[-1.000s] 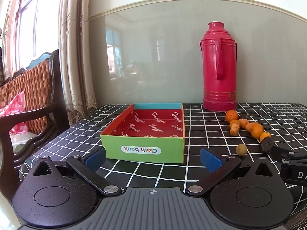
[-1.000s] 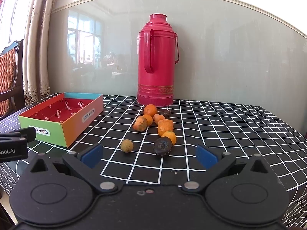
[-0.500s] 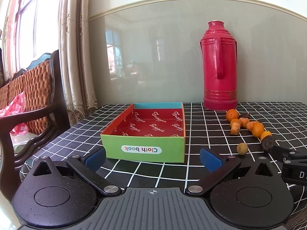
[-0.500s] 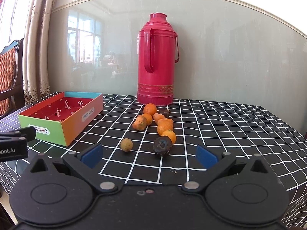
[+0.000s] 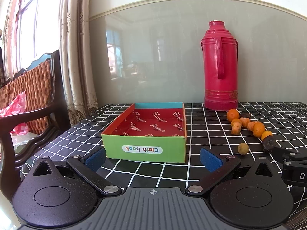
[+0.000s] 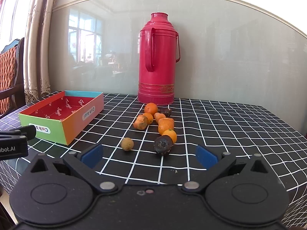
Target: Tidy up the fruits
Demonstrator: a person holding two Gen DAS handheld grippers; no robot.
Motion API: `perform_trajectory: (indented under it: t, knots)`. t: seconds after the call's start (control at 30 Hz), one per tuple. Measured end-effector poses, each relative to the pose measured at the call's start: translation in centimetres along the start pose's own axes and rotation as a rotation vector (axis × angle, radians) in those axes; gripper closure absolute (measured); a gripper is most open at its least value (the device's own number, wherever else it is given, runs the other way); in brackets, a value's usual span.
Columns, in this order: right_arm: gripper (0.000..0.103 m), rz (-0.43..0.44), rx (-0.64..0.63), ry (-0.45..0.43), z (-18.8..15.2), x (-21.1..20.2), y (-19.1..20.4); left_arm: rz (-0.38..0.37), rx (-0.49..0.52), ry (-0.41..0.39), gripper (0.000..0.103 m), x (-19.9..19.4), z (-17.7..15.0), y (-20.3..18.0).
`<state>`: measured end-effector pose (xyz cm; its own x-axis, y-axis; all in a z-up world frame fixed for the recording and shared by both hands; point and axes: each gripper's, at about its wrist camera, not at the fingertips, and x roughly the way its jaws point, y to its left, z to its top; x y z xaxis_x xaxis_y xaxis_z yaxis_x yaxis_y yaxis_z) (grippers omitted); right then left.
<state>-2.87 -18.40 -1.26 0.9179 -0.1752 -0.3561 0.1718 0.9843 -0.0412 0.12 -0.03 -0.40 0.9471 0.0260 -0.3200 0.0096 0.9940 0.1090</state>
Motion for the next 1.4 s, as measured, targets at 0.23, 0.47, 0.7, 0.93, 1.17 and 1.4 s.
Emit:
perform_trajectory:
  t: [0.23, 0.47, 0.7, 0.93, 1.17, 1.4]
  knots:
    - [0.006, 0.002, 0.001, 0.001, 0.0, 0.1, 0.0, 0.001, -0.001, 0.001, 0.0, 0.0, 0.0, 0.0]
    - [0.006, 0.003, 0.001, 0.003, 0.0, 0.0, -0.1, 0.001, 0.002, -0.001, 0.0, 0.0, 0.0, 0.1]
    - [0.006, 0.001, 0.002, 0.001, 0.1, -0.1, -0.2, 0.001, 0.001, -0.002, 0.0, -0.1, 0.0, 0.1]
    - [0.006, -0.015, 0.018, -0.004, 0.1, -0.4, -0.9, -0.011, 0.042, -0.011, 0.0, -0.1, 0.1, -0.7]
    - [0.006, -0.026, 0.06, -0.017, 0.3, -0.9, -2.3, -0.038, 0.101, -0.03, 0.0, -0.2, 0.5, -2.1]
    - [0.006, -0.062, 0.125, -0.054, 0.7, -1.7, -3.9, -0.078, 0.15, -0.049, 0.0, -0.6, 1.0, -3.3]
